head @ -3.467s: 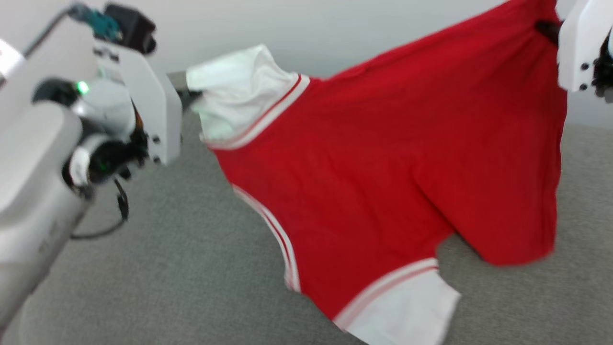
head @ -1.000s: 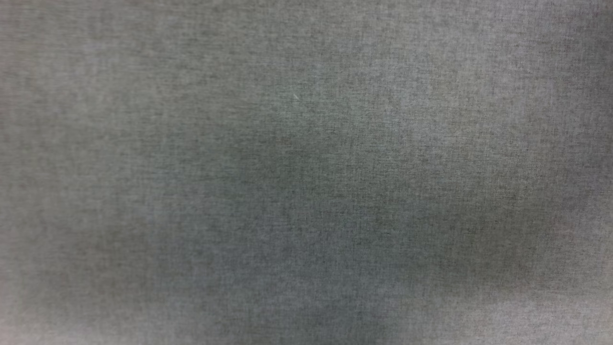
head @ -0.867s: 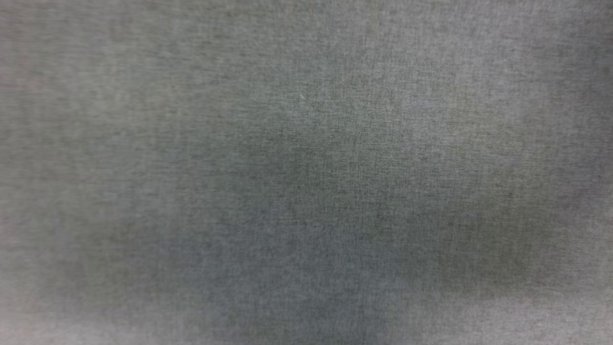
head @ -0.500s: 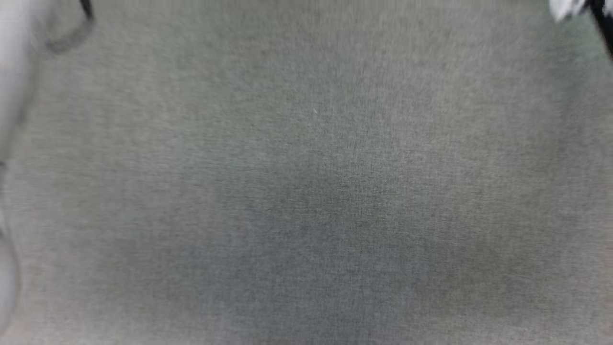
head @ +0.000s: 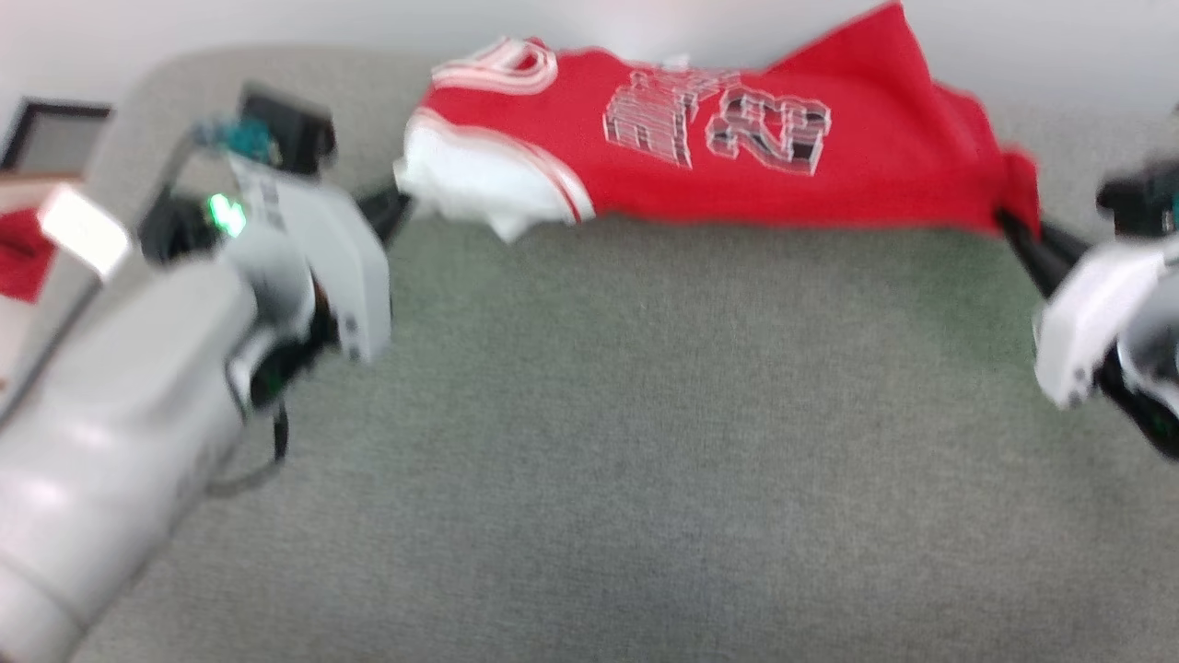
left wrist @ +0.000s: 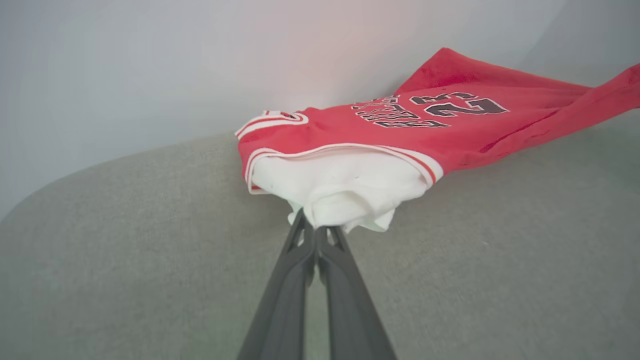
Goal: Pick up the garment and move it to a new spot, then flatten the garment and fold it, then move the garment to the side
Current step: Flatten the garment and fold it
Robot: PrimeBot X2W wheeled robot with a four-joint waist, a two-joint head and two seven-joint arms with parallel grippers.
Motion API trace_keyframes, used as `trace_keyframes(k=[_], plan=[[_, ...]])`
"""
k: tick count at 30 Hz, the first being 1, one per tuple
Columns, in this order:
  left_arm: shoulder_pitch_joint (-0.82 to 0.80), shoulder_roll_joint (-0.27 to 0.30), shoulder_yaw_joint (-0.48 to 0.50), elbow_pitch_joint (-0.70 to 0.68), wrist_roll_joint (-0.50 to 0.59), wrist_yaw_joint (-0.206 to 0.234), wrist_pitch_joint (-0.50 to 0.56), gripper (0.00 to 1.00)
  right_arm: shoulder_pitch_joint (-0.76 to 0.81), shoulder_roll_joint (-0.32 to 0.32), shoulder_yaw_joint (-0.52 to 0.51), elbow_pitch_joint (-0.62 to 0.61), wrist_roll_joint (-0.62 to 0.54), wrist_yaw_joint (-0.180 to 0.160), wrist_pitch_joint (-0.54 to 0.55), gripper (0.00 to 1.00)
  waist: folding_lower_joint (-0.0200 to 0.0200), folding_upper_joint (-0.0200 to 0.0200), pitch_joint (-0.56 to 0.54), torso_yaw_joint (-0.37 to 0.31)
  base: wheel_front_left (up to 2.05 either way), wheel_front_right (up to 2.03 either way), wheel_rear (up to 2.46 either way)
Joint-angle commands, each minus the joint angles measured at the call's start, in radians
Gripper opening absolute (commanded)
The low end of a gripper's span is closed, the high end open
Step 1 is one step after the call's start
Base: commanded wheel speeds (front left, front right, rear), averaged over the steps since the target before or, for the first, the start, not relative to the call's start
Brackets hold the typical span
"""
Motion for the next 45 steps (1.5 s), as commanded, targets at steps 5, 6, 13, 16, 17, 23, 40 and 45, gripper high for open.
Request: trace_keyframes(k=[5, 6, 13, 16, 17, 23, 40, 45], plan=[[0.203, 0.117, -0.025, -0.249, -0.043, 0.115, 0.011, 0.00, 0.194, -0.102, 0.002, -0.137, 0.055, -0.001, 0.010, 0.00, 0.0000, 0.0000, -0.197, 0.057, 0.00, 0.00, 0.00], [0.238, 0.142, -0.029, -0.309, -0.054, 0.145, 0.014, 0.00, 0.231, -0.114, -0.002, -0.161, 0.063, -0.001, 0.013, 0.00, 0.0000, 0.0000, -0.204, 0.059, 0.00, 0.00, 0.00], [0.431, 0.320, -0.062, -0.688, -0.092, 0.361, 0.049, 0.00, 0.469, -0.180, -0.059, -0.301, 0.072, -0.001, 0.049, 0.00, 0.0000, 0.0000, -0.234, 0.078, 0.00, 0.00, 0.00], [0.477, 0.360, -0.069, -0.774, -0.109, 0.418, 0.056, 0.00, 0.532, -0.192, -0.082, -0.345, 0.073, -0.001, 0.074, 0.00, 0.0000, 0.0000, -0.236, 0.083, 0.00, 0.00, 0.00], [0.500, 0.378, -0.072, -0.812, -0.119, 0.447, 0.060, 0.00, 0.566, -0.198, -0.090, -0.370, 0.074, -0.001, 0.092, 0.00, 0.0000, 0.0000, -0.236, 0.085, 0.00, 0.00, 0.00], [0.615, 0.438, -0.097, -1.000, -0.177, 0.585, 0.095, 0.00, 0.761, -0.239, -0.168, -0.514, 0.094, -0.001, 0.199, 0.00, 0.0000, 0.0000, -0.232, 0.108, 0.00, 0.00, 0.00], [0.671, 0.505, -0.108, -1.235, -0.198, 0.806, 0.169, 0.00, 1.066, -0.209, -0.463, -0.764, 0.080, -0.001, 0.443, 0.00, 0.0000, 0.0000, -0.173, 0.120, 0.00, 0.00, 0.00], [0.560, 0.532, -0.094, -1.244, -0.124, 0.797, 0.222, 0.00, 1.037, -0.159, -0.540, -0.807, 0.028, -0.001, 0.489, 0.00, 0.0000, 0.0000, -0.141, 0.105, 0.00, 0.00, 0.00]])
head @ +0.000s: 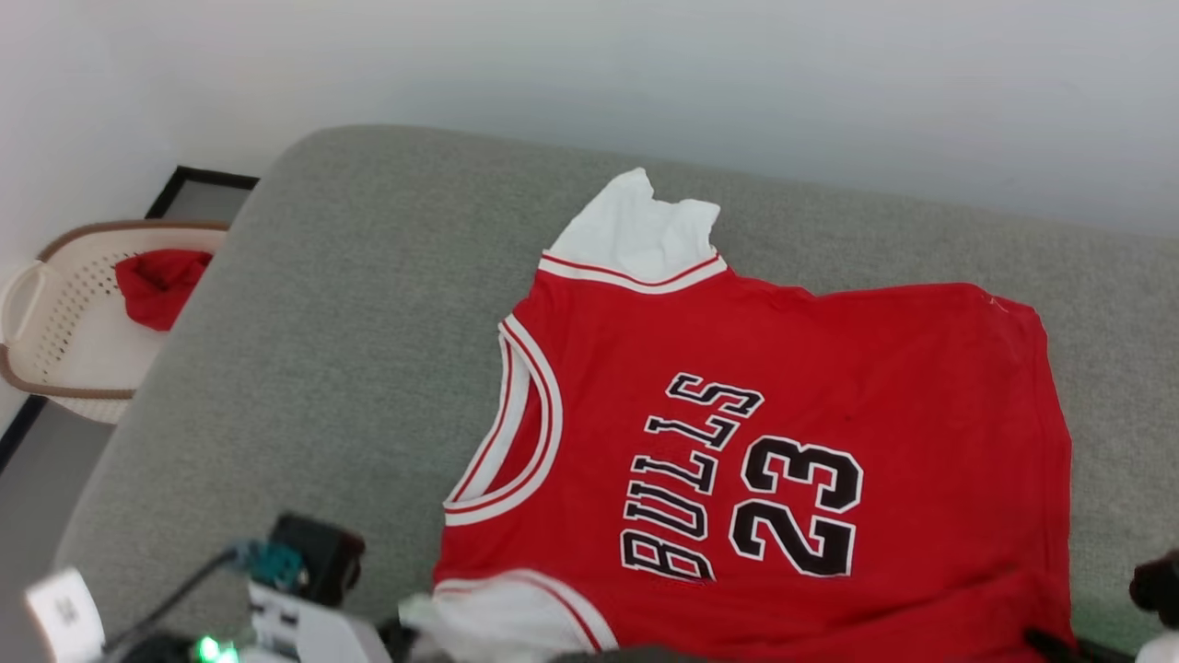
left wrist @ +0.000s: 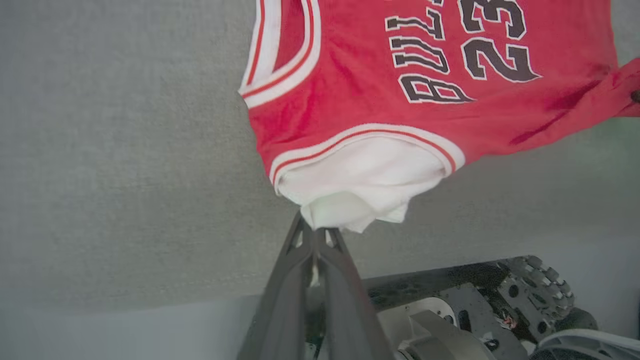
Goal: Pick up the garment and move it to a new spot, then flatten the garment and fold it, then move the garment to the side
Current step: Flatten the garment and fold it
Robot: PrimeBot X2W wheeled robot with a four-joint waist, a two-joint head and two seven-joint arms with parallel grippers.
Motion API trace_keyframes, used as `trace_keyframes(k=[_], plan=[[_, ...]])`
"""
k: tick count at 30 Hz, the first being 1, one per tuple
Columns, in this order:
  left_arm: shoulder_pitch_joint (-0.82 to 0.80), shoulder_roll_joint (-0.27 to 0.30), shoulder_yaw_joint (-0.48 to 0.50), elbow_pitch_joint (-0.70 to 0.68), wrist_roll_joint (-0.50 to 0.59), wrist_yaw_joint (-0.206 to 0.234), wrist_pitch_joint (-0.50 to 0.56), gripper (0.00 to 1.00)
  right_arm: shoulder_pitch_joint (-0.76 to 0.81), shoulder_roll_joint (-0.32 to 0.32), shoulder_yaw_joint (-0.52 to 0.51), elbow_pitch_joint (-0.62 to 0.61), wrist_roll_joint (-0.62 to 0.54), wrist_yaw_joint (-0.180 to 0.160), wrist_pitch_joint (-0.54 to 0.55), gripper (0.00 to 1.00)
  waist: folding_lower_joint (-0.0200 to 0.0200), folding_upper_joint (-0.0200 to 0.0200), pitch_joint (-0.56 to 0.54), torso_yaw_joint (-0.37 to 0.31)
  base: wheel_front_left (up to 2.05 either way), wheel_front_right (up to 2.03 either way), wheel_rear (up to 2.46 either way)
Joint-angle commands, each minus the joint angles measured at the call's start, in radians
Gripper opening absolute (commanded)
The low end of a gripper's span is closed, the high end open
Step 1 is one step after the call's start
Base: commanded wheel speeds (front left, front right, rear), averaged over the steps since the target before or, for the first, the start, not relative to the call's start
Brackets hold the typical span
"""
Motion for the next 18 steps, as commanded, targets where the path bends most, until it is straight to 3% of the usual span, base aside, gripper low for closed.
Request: trace_keyframes(k=[1, 9, 18], plan=[[-0.048, 0.009, 0.008, 0.005, 0.031, -0.010, 0.022, 0.00, -0.025, 0.021, -0.023, -0.014, -0.018, -0.001, 0.014, 0.00, 0.0000, 0.0000, 0.022, -0.015, 0.00, 0.00, 0.00], [-0.257, -0.001, 0.030, 0.096, 0.147, -0.115, 0.131, 0.00, -0.140, 0.087, -0.082, -0.034, -0.101, -0.001, 0.067, 0.00, 0.0000, 0.0000, 0.083, -0.052, 0.00, 0.00, 0.00], [-0.425, -0.118, 0.048, 0.310, 0.193, -0.282, 0.186, 0.00, -0.305, 0.123, -0.077, 0.038, -0.159, -0.001, 0.068, 0.00, 0.0000, 0.0000, 0.168, -0.081, 0.00, 0.00, 0.00]])
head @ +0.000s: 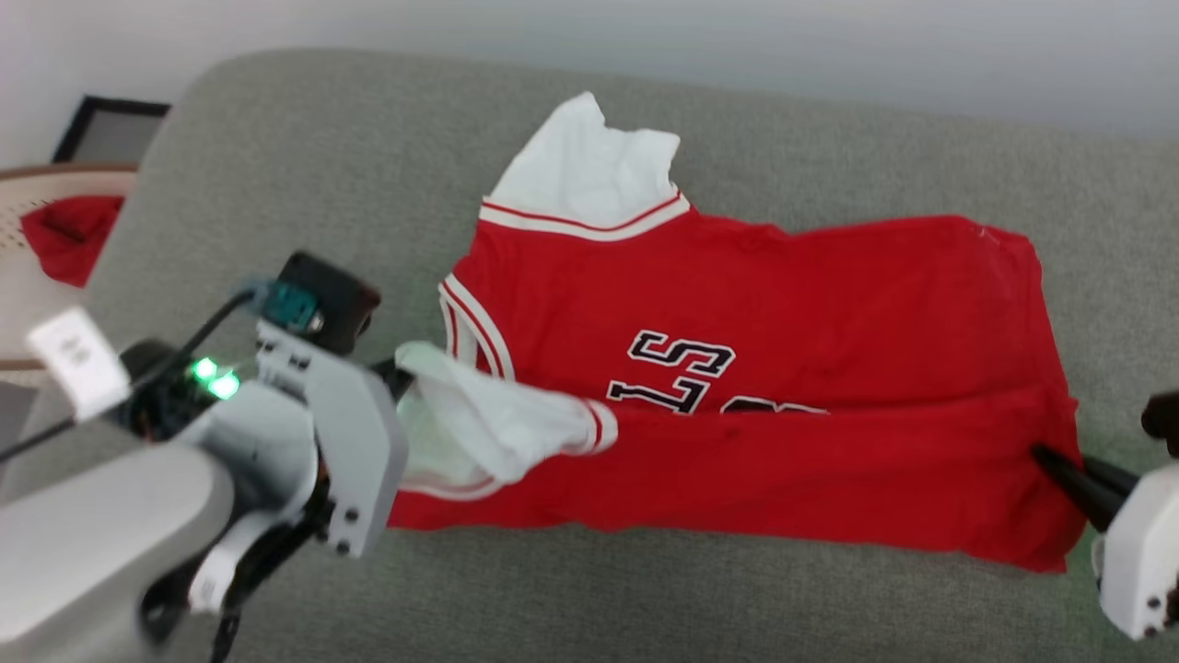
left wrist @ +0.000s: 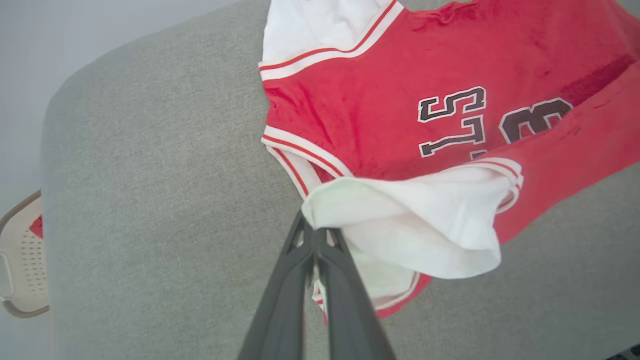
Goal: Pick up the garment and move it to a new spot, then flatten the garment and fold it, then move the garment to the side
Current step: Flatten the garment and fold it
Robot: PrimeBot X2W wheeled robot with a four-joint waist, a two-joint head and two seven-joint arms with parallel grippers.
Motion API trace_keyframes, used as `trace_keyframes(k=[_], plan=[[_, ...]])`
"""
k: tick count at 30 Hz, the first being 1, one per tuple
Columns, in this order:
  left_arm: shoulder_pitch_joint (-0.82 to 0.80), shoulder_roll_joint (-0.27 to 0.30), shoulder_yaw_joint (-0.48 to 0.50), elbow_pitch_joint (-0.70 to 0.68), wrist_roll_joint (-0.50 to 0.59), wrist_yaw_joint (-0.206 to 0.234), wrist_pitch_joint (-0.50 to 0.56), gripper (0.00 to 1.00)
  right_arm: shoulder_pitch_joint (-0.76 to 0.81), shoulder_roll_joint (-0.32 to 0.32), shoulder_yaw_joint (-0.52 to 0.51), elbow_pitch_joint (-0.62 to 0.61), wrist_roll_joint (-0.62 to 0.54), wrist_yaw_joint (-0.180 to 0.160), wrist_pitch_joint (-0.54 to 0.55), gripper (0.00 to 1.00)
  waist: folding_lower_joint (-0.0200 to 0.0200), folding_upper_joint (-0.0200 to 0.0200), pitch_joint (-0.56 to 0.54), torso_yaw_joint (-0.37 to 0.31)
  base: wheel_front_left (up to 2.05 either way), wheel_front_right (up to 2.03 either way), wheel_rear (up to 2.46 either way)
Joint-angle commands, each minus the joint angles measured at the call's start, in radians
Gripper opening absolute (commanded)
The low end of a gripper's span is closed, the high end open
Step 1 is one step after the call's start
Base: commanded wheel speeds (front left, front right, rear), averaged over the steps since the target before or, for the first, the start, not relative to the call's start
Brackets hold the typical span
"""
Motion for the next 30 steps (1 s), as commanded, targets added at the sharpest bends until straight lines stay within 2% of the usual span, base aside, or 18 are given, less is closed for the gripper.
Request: trace_keyframes(k=[1, 10, 17, 19, 21, 22, 23, 24, 26, 27, 28, 29, 30], plan=[[-0.024, -0.029, -0.001, 0.049, 0.010, -0.033, 0.004, 0.00, -0.042, 0.012, 0.011, 0.025, -0.017, -0.001, -0.010, 0.00, 0.0000, 0.0000, 0.044, -0.023, 0.00, 0.00, 0.00], [-0.061, -0.148, -0.016, 0.275, -0.017, -0.152, 0.012, 0.00, -0.157, 0.034, 0.070, 0.130, -0.026, -0.001, -0.026, 0.00, 0.0000, 0.0000, 0.100, -0.040, 0.00, 0.00, 0.00], [-0.050, -0.197, -0.002, 0.392, -0.069, -0.202, 0.006, 0.00, -0.206, 0.036, 0.110, 0.174, -0.006, -0.001, -0.017, 0.00, 0.0000, 0.0000, 0.109, -0.044, 0.00, 0.00, 0.00], [-0.043, -0.206, 0.007, 0.411, -0.094, -0.211, 0.006, 0.18, -0.216, 0.034, 0.119, 0.177, 0.002, -0.001, -0.006, 0.05, 0.0000, 0.0000, 0.106, -0.043, 0.00, 0.00, 0.00], [-0.041, -0.206, 0.010, 0.420, -0.102, -0.217, 0.009, 0.39, -0.219, 0.029, 0.128, 0.178, 0.012, -0.001, 0.006, 0.15, 0.0000, 0.0000, 0.100, -0.043, 0.00, 0.00, 0.00], [-0.038, -0.208, 0.014, 0.422, -0.112, -0.219, 0.007, 0.44, -0.221, 0.028, 0.130, 0.178, 0.015, -0.001, 0.013, 0.24, 0.0000, 0.0000, 0.095, -0.042, 0.00, 0.00, 0.00], [-0.036, -0.208, 0.019, 0.423, -0.115, -0.219, 0.001, 0.51, -0.223, 0.026, 0.130, 0.177, 0.021, -0.001, 0.020, 0.37, 0.0000, 0.0000, 0.090, -0.041, 0.00, 0.00, 0.00], [-0.034, -0.206, 0.020, 0.423, -0.115, -0.219, -0.001, 0.62, -0.223, 0.024, 0.131, 0.175, 0.024, -0.001, 0.027, 0.43, 0.0000, 0.0000, 0.084, -0.039, 0.00, 0.00, 0.00], [-0.027, -0.204, 0.024, 0.418, -0.123, -0.217, -0.006, 0.73, -0.218, 0.020, 0.131, 0.171, 0.034, -0.001, 0.041, 0.49, 0.0000, 0.0000, 0.069, -0.036, 0.00, 0.00, 0.00], [-0.027, -0.200, 0.024, 0.413, -0.117, -0.214, -0.010, 0.78, -0.214, 0.020, 0.129, 0.171, 0.038, -0.001, 0.048, 0.71, 0.0000, 0.0000, 0.061, -0.034, 0.00, 0.00, 0.00], [-0.025, -0.198, 0.025, 0.408, -0.118, -0.214, -0.013, 0.84, -0.210, 0.019, 0.129, 0.169, 0.043, -0.001, 0.056, 0.88, 0.0000, 0.0000, 0.053, -0.032, 0.00, 0.00, 0.00], [-0.019, -0.196, 0.028, 0.404, -0.122, -0.212, -0.018, 0.88, -0.208, 0.017, 0.129, 0.164, 0.042, -0.001, 0.063, 1.00, 0.0000, 0.0000, 0.045, -0.030, 0.00, 0.00, 0.00], [-0.019, -0.196, 0.028, 0.404, -0.122, -0.212, -0.018, 0.88, -0.208, 0.017, 0.129, 0.164, 0.042, -0.001, 0.063, 1.00, 0.0000, 0.0000, 0.045, -0.030, 0.00, 0.00, 0.00]])
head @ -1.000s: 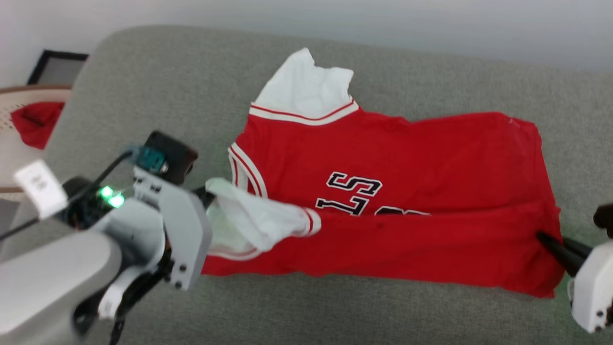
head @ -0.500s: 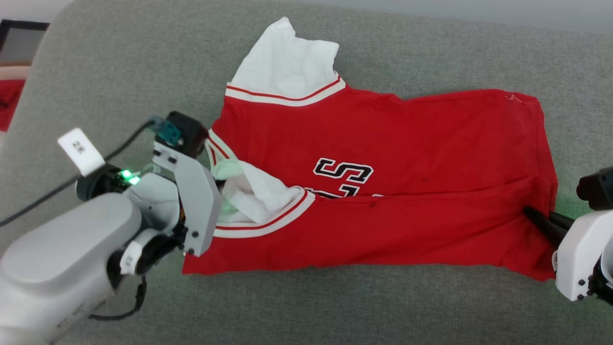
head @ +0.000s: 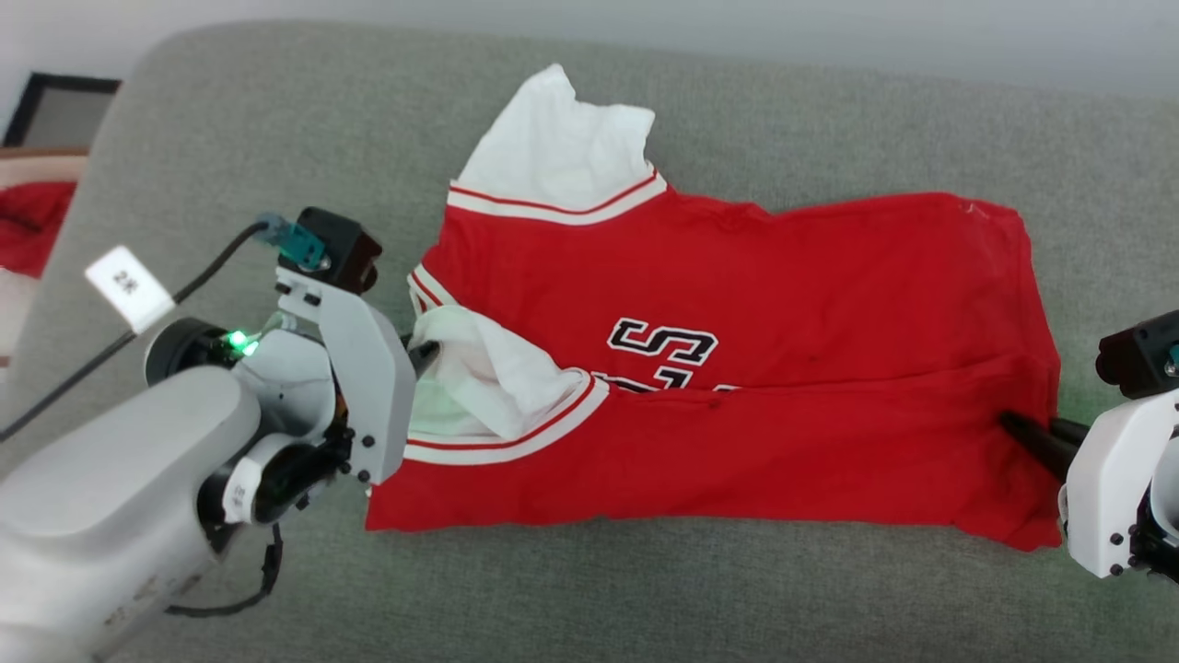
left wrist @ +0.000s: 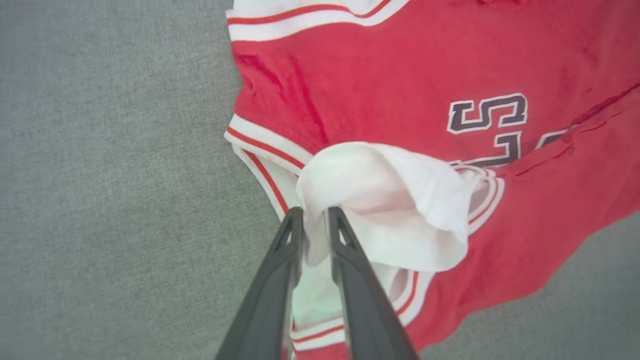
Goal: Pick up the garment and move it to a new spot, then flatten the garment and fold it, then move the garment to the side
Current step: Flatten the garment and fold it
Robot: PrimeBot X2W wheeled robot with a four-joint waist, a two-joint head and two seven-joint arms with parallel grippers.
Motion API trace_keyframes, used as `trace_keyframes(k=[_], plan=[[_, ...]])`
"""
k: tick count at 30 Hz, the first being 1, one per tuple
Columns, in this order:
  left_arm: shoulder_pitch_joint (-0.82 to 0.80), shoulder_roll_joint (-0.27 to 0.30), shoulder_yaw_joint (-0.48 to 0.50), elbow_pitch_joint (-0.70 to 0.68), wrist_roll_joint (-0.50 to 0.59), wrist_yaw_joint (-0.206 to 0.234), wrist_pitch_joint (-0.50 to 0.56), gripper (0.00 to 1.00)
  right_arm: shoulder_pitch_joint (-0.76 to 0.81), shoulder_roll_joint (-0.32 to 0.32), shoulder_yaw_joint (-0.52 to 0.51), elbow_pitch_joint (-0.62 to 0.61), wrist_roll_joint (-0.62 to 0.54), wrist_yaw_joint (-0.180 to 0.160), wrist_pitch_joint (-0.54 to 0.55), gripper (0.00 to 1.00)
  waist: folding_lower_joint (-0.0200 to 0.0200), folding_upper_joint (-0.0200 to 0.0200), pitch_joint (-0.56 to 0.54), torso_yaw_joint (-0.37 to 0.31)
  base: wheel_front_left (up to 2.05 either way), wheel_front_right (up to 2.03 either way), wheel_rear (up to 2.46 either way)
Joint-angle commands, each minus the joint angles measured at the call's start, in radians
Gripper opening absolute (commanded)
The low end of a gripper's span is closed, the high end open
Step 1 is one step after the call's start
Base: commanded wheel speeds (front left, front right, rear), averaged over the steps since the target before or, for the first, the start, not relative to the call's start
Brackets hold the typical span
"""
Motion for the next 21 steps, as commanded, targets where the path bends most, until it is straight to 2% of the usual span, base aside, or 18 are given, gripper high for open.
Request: trace_keyframes(k=[1, 3, 11, 21], plan=[[0.012, 0.003, 0.001, -0.002, 0.003, 0.005, -0.003, 0.91, 0.012, -0.003, 0.001, -0.005, 0.003, -0.001, 0.001, 1.00, 0.0000, 0.0000, -0.019, 0.006, 0.00, 0.00, 0.00], [0.016, 0.013, 0.008, -0.016, 0.011, 0.010, -0.021, 1.00, 0.021, -0.003, -0.001, -0.016, -0.003, -0.001, 0.008, 1.00, 0.0000, 0.0000, -0.038, 0.010, 0.00, 0.00, 0.00], [0.068, 0.048, 0.041, -0.101, 0.005, 0.049, -0.114, 1.00, 0.054, 0.009, -0.042, -0.069, -0.054, -0.001, -0.042, 1.00, 0.0000, 0.0000, -0.110, 0.022, 0.00, 0.00, 0.00], [0.181, 0.120, 0.068, -0.250, -0.025, 0.151, -0.201, 1.00, 0.129, 0.052, -0.110, -0.158, -0.143, -0.001, -0.179, 1.00, 0.0000, 0.0000, -0.166, 0.011, 0.00, 0.00, 0.00]])
